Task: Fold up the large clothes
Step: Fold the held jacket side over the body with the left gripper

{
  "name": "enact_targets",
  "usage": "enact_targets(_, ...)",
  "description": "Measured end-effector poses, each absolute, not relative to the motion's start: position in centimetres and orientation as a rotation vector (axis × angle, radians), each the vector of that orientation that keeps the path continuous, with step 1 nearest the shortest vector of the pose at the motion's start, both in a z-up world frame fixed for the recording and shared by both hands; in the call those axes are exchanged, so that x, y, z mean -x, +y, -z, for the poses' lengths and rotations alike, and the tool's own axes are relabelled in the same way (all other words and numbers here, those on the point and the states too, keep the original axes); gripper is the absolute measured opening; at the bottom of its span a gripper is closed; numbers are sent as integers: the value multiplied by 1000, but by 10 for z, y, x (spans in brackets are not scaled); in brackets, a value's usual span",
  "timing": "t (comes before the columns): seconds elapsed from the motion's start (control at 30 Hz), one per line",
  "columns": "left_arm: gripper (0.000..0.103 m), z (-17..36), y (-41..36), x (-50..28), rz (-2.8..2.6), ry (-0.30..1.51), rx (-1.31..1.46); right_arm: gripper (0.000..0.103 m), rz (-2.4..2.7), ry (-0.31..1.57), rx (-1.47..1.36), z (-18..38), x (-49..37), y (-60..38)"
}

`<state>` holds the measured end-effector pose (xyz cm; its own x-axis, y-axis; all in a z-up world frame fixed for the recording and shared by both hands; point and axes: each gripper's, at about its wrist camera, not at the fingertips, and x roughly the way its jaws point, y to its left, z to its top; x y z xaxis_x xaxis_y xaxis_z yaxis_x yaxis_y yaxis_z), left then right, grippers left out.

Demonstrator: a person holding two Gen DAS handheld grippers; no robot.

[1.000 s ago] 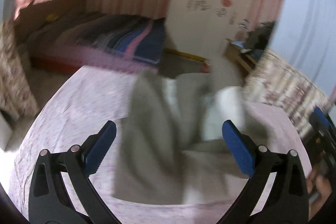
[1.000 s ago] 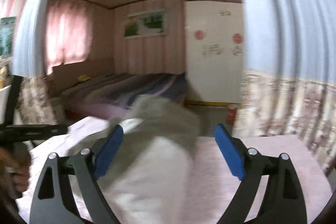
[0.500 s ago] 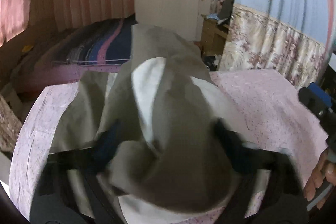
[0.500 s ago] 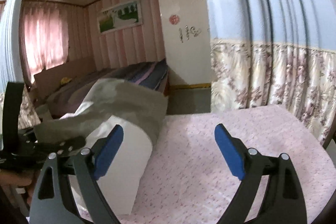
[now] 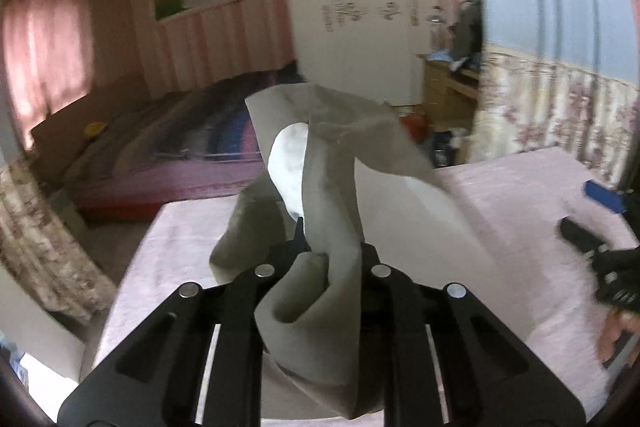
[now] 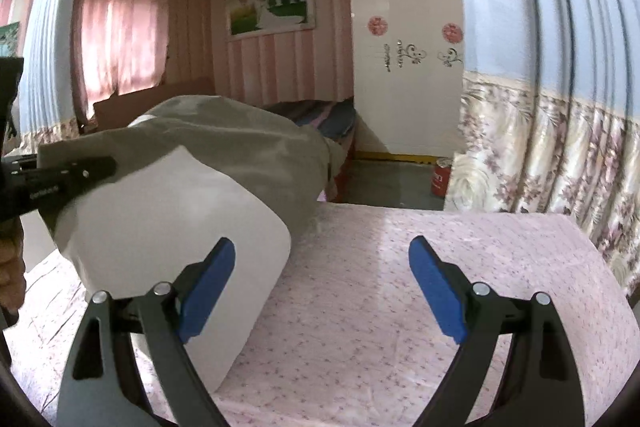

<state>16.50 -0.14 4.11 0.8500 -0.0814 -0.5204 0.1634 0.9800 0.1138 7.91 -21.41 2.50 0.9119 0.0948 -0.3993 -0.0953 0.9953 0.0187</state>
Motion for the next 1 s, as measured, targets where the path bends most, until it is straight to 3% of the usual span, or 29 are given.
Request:
enact_targets(0.27,19,44,75,-184,59,686,-100,89,-209,481,59,-6,-105,-146)
enact_targets(0.37,38,57,83,-184,47,672,-85,89,-201,527,145,16,-111,-115)
enact_targets(0.43,57,62,90,-189,44,682,-53,90,-157,529,240,31,-110,-102)
enact_targets(0.53,72,74,104,-193,51,700,8,90,-140,589,273,53,-114,-101)
enact_targets(0.6,76,85,103,-194,50,718,2,92,-147,638,261,55,-121,-103)
enact_targets(0.83,87,73,103,-190,-3,708,-25,95,-175,625,169,31,-118,-116)
enact_targets(0.97,93,30,107,-177,-16,635,-28,95,-176,538,82,-7,-118,-131)
enact_targets(1.0,98,11,107,-171,-20,581,-27,96,-170,507,65,-19,-121,-133)
